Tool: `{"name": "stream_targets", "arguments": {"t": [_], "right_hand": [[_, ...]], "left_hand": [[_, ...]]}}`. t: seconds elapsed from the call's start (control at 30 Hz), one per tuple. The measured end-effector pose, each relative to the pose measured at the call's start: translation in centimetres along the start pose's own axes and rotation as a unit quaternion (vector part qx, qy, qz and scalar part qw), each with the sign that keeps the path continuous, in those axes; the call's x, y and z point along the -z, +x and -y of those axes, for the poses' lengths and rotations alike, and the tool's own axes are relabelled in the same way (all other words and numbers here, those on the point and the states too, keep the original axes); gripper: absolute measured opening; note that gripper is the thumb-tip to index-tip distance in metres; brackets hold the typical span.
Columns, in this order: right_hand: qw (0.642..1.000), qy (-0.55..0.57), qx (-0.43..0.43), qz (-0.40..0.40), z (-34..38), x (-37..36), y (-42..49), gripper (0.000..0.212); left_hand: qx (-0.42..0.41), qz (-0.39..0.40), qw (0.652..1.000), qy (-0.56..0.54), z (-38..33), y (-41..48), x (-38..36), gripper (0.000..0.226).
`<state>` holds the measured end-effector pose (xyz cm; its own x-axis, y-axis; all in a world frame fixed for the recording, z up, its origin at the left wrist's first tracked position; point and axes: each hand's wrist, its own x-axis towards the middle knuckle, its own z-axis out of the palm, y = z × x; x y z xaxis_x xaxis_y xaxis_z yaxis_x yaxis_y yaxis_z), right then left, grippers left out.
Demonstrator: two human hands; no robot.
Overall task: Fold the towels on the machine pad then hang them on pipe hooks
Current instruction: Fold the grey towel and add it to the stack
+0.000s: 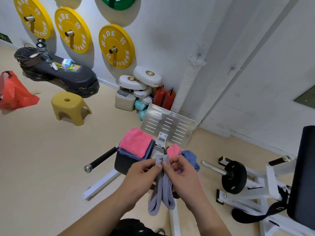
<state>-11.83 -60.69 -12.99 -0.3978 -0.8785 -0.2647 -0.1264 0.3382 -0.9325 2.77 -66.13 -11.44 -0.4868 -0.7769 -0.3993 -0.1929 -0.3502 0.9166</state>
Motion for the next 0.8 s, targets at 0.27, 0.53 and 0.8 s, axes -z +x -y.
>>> {"name": "stream_targets", "arguments": {"t": [0.27,0.53,0.8], "right_hand": [[0.999,0.037,-0.02,0.009,-1.3,0.9,-0.3,0.014],[0.997,0.068,-0.011,0.019,-1.8,3.9,-1.3,0.008],[0.984,0.165,-0.056,-0.048,-4.7,10.8,-0.6,0.019]], "left_hand": [[-0.021,-0.035,0.999,0.019,0.0,0.3,-0.9,0.026],[0.026,0.015,0.999,-0.012,-0.8,1.3,-4.7,0.035],[0.044,0.029,0.998,-0.04,-1.7,3.4,-10.0,0.028]]}}
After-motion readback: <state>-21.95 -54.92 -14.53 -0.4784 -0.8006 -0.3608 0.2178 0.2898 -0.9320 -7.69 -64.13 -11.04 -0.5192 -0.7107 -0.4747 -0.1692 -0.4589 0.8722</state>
